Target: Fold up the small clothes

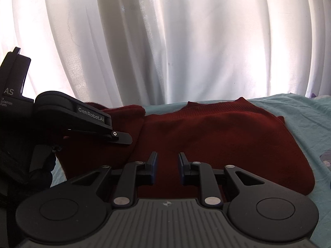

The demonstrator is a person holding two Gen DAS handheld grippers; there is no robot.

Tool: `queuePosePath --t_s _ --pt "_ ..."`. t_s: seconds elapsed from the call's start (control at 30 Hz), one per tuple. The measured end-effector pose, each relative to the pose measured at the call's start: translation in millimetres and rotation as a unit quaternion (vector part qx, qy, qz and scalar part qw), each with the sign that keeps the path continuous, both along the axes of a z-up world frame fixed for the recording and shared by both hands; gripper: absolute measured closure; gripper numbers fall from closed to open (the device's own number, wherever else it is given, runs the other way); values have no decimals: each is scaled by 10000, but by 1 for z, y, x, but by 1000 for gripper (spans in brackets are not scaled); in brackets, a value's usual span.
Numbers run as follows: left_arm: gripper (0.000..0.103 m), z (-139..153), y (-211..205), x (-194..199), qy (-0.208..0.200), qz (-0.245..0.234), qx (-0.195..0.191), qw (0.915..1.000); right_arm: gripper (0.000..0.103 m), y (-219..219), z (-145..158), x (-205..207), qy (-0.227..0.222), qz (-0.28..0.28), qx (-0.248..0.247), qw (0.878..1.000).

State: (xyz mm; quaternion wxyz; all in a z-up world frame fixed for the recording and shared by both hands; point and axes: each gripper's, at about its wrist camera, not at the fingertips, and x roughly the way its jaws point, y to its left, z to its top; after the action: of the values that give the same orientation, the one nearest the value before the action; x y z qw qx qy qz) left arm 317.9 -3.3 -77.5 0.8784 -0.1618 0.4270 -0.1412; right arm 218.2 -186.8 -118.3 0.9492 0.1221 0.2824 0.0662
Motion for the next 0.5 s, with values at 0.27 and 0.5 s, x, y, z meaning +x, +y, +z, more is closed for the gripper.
queuePosePath --t_s 0.27,0.5 --pt "56 18 26 -20 302 -801 -1368 9869 83 -13 8 -8 60 -196 209 9996" --pt "51 39 72 -53 -465 480 -587 9960 83 10 28 -6 -252 528 506 9970"
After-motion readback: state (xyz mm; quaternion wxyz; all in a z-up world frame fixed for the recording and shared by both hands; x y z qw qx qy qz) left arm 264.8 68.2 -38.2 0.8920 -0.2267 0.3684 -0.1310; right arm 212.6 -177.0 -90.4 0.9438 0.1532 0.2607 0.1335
